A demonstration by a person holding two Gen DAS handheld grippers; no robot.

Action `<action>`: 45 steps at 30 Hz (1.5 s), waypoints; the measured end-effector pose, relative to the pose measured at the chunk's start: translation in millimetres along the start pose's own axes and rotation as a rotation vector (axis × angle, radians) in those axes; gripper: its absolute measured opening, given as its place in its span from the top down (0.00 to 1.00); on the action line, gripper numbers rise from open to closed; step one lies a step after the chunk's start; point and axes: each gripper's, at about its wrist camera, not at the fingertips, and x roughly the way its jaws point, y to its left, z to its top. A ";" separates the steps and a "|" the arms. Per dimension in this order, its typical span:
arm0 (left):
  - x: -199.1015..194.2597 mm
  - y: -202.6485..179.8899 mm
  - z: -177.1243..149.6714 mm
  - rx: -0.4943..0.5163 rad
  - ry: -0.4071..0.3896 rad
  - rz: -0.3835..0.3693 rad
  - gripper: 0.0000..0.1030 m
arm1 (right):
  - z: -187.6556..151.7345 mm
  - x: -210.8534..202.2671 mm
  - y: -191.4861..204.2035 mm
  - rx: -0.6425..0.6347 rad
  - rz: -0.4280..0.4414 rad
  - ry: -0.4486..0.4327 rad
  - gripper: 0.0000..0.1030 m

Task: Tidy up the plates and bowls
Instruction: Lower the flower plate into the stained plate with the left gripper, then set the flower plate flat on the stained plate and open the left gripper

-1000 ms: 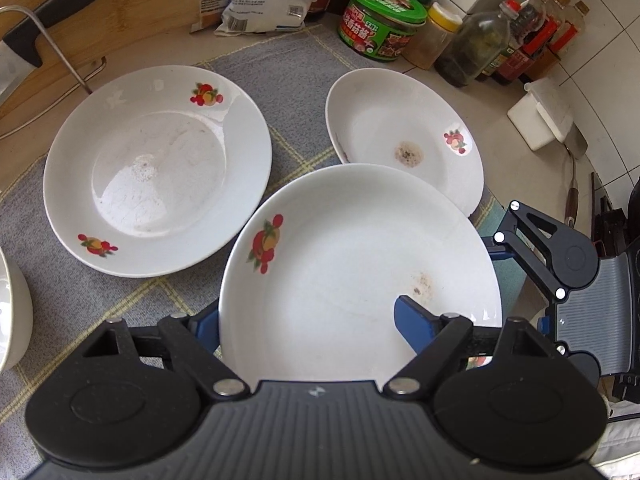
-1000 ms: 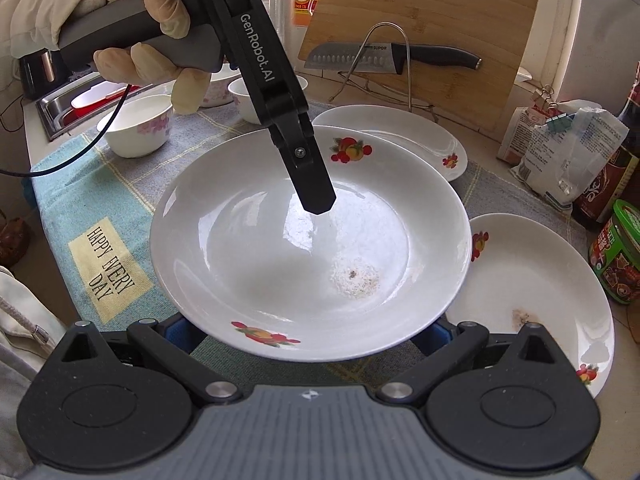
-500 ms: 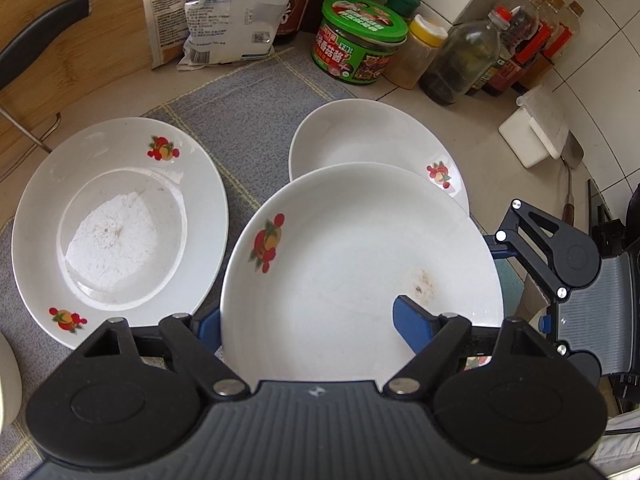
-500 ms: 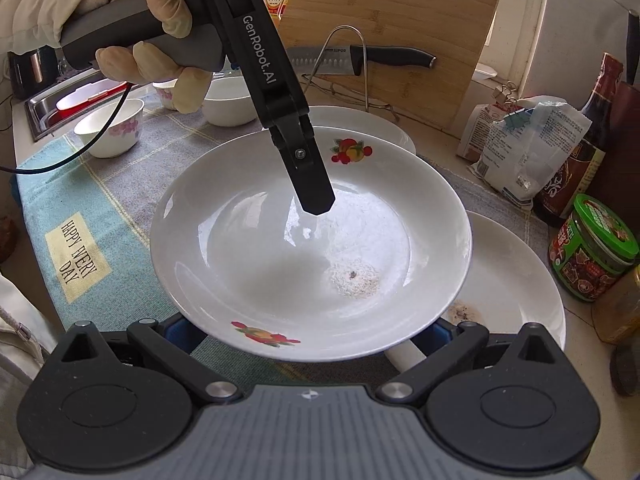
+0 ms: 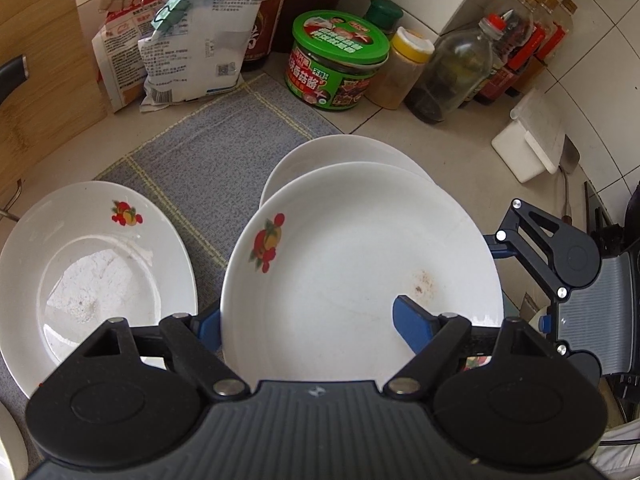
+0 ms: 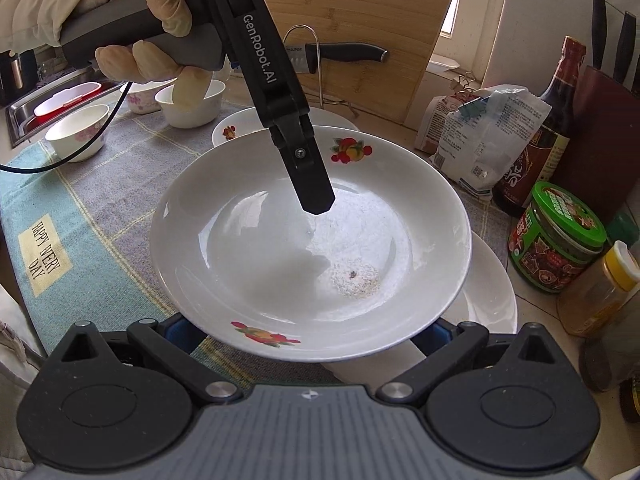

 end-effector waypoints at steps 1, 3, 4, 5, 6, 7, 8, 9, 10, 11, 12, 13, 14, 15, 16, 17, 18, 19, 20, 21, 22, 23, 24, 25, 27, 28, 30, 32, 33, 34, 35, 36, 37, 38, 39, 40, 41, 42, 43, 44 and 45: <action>1.6 -0.9 2.4 0.004 0.001 -0.002 0.19 | -0.4 0.1 -2.1 0.003 -0.003 0.001 0.00; 5.2 -2.7 6.7 0.010 0.005 -0.006 0.19 | -2.0 -0.5 -6.2 0.007 -0.009 0.004 0.00; 7.0 -3.7 8.8 0.015 0.007 -0.008 0.19 | -2.8 -0.7 -7.8 0.010 -0.011 0.005 0.00; 8.7 -4.8 10.5 0.019 0.010 -0.010 0.19 | -3.8 -1.0 -9.7 0.013 -0.013 0.006 0.00; 10.8 -6.0 12.8 0.024 0.012 -0.013 0.19 | -4.4 -0.7 -12.0 0.017 -0.016 0.008 0.00; 13.0 -7.0 14.7 0.028 0.014 -0.015 0.19 | -5.3 -0.8 -14.3 0.023 -0.019 0.010 0.00; 15.1 -8.1 16.7 0.030 0.015 -0.017 0.19 | -5.8 -0.6 -16.1 0.027 -0.023 0.012 0.00; 17.9 -9.6 19.2 0.035 0.017 -0.020 0.19 | -6.6 -0.6 -17.8 0.030 -0.028 0.014 0.00; 20.3 -10.8 21.1 0.040 0.020 -0.023 0.19 | -7.6 -0.6 -19.9 0.034 -0.033 0.017 0.00; 22.5 -12.0 22.9 0.044 0.022 -0.027 0.19 | -8.6 -0.6 -22.0 0.039 -0.036 0.019 0.00; 25.4 -13.3 25.4 0.048 0.025 -0.031 0.19 | -11.0 -1.2 -24.1 0.045 -0.041 0.023 0.00; 27.9 -14.5 27.5 0.052 0.028 -0.034 0.19 | -12.3 -1.4 -25.5 0.049 -0.044 0.025 0.00; 30.3 -15.8 29.4 0.054 0.031 -0.035 0.19 | -14.1 -1.8 -26.8 0.053 -0.050 0.029 0.00; 33.5 -17.8 31.7 0.060 0.036 -0.035 0.19 | -15.4 -2.1 -28.0 0.057 -0.054 0.032 0.00; 36.2 -19.6 33.4 0.068 0.040 -0.036 0.19 | -16.9 -2.3 -29.4 0.063 -0.057 0.035 0.00; 38.6 -20.9 35.0 0.072 0.043 -0.038 0.19 | -18.7 -2.7 -30.7 0.070 -0.061 0.038 0.00; 40.8 -22.0 36.4 0.075 0.047 -0.042 0.19 | -20.4 -3.1 -31.6 0.075 -0.065 0.041 0.00; 43.5 -23.2 38.3 0.079 0.051 -0.047 0.19 | -21.6 -3.4 -32.3 0.079 -0.069 0.043 0.00; 45.4 -24.4 39.6 0.082 0.054 -0.049 0.19 | -23.0 -3.9 -32.9 0.084 -0.073 0.046 0.00; 47.4 -25.6 40.9 0.086 0.057 -0.051 0.19 | -24.1 -4.3 -33.5 0.090 -0.076 0.048 0.00; 49.7 -27.0 42.5 0.092 0.060 -0.053 0.19 | -25.4 -4.7 -34.0 0.095 -0.079 0.050 0.00; 51.6 -27.9 43.6 0.095 0.063 -0.055 0.19 | -26.6 -4.9 -34.7 0.100 -0.081 0.051 0.00; 53.3 -28.6 44.4 0.097 0.066 -0.057 0.19 | -27.3 -4.2 -36.8 0.105 -0.083 0.055 0.00; 54.7 -29.2 45.1 0.098 0.069 -0.058 0.19 | -28.2 -4.0 -37.3 0.108 -0.087 0.058 0.00; 57.2 -30.4 46.2 0.101 0.073 -0.059 0.19 | -29.5 -3.9 -37.8 0.113 -0.091 0.062 0.00; 58.4 -30.7 46.6 0.102 0.075 -0.060 0.19 | -30.4 -3.9 -38.1 0.117 -0.092 0.064 0.00; 60.7 -31.2 46.8 0.103 0.079 -0.060 0.19 | -31.1 -2.9 -39.1 0.121 -0.093 0.070 0.00; 63.2 -31.7 47.9 0.104 0.081 -0.058 0.19 | -30.9 -3.3 -39.7 0.127 -0.092 0.068 0.00; 63.8 -32.0 48.2 0.107 0.082 -0.058 0.19 | -30.7 -3.1 -39.8 0.129 -0.093 0.070 0.00; 64.7 -32.0 48.6 0.108 0.082 -0.058 0.19 | -30.5 -2.9 -39.9 0.130 -0.095 0.071 0.00; 65.4 -31.6 48.8 0.107 0.083 -0.058 0.19 | -30.3 -2.7 -40.4 0.131 -0.097 0.072 0.00; 66.3 -31.3 49.2 0.107 0.084 -0.058 0.19 | -30.1 -2.6 -40.6 0.133 -0.098 0.074 0.00; 67.3 -31.1 49.5 0.107 0.084 -0.059 0.19 | -29.9 -2.6 -40.8 0.136 -0.099 0.075 0.00; 68.3 -30.7 49.9 0.106 0.085 -0.059 0.19 | -29.6 -2.4 -41.1 0.139 -0.102 0.076 0.00; 69.1 -30.4 50.2 0.105 0.085 -0.059 0.19 | -29.5 -2.4 -41.1 0.140 -0.103 0.077 0.00; 70.0 -29.9 50.2 0.104 0.085 -0.060 0.19 | -29.5 -2.4 -41.7 0.143 -0.103 0.079 0.00; 70.7 -29.5 50.3 0.104 0.085 -0.060 0.19 | -29.4 -2.5 -42.0 0.144 -0.103 0.079 0.00; 71.0 -29.3 50.3 0.104 0.086 -0.060 0.19 | -29.3 -2.5 -42.1 0.145 -0.103 0.080 0.00; 71.9 -29.0 50.5 0.103 0.088 -0.060 0.19 | -29.1 -2.5 -42.3 0.146 -0.105 0.082 0.00; 72.5 -28.8 50.8 0.103 0.088 -0.059 0.19 | -28.7 -2.3 -42.2 0.146 -0.107 0.084 0.00; 73.1 -28.6 51.0 0.104 0.087 -0.058 0.19 | -28.1 -1.8 -41.9 0.146 -0.111 0.087 0.00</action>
